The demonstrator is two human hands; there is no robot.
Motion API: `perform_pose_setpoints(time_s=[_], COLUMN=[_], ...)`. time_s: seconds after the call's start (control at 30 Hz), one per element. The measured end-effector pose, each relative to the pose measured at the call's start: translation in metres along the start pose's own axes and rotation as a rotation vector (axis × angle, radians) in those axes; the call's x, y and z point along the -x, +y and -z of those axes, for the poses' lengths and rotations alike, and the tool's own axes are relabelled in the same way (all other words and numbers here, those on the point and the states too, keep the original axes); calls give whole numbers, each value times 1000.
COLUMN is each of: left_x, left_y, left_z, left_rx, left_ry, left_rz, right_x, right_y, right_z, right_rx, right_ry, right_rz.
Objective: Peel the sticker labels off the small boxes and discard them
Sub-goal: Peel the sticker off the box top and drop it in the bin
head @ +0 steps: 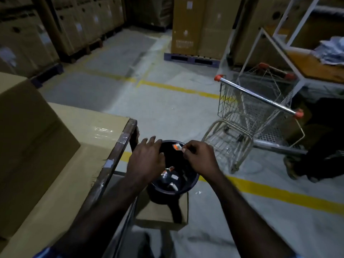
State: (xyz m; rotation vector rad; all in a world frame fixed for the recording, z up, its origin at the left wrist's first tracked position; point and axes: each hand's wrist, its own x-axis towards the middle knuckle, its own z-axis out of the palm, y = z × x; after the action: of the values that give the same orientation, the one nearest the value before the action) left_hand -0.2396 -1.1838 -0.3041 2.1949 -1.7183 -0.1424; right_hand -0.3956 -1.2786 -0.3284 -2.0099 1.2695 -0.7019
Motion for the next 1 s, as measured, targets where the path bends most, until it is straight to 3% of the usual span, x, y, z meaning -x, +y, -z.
perform_pose_setpoints(time_s=[0.2,0.43,0.83,1.0], left_x=[-24,-40,-46,-56], left_y=[-28,-43,-50,-47], left_z=[-44,-79,-99,-89], left_rx=[-33,10,87,120], left_ry=[-166,-320,-312,-324], left_rz=[16,127,167,178], right_x=[-20,-38,-51,-56], right_y=[40,74,84,85], right_z=[-42,-79,-102,-102], right_rx=[90,123,140,132], right_ry=[-95,-239,-354,-294], right_rz=[-116,-111,-216,-240])
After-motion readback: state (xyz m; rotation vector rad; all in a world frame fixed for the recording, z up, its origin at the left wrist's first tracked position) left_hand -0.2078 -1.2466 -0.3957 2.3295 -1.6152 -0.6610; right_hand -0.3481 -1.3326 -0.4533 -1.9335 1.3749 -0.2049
